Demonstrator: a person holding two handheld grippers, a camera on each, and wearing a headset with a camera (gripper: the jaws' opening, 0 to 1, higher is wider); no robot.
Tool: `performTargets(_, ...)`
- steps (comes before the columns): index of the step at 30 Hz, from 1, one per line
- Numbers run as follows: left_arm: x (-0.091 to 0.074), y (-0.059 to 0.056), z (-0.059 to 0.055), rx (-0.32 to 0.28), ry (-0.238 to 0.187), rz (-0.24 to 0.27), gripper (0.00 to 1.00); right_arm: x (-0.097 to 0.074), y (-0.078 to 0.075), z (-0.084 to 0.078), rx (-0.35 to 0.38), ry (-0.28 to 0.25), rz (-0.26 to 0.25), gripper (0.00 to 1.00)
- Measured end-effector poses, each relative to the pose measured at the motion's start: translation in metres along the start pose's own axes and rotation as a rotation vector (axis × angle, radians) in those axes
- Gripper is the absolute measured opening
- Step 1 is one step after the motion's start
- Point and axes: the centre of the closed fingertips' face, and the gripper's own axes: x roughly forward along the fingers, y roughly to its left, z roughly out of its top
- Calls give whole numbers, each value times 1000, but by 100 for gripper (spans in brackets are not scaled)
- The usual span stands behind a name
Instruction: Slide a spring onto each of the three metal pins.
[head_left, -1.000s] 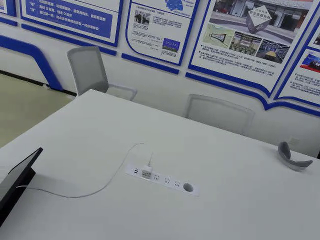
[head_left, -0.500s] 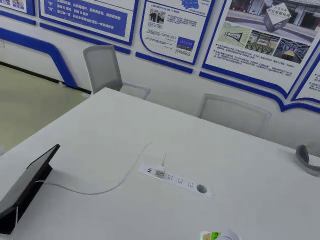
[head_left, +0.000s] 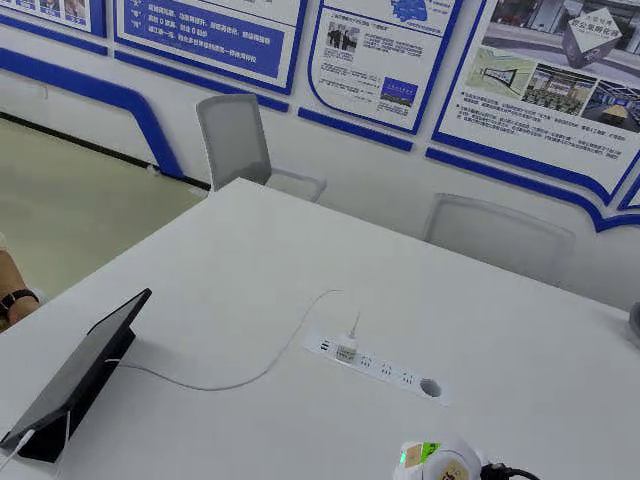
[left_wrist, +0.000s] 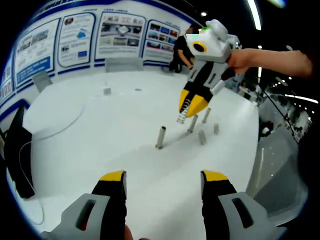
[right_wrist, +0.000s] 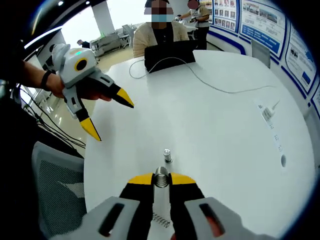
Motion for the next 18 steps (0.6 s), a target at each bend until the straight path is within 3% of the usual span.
performTargets(18,-10,2,-8,-27,1,11,61,13,-7,14,-48,15,18,12)
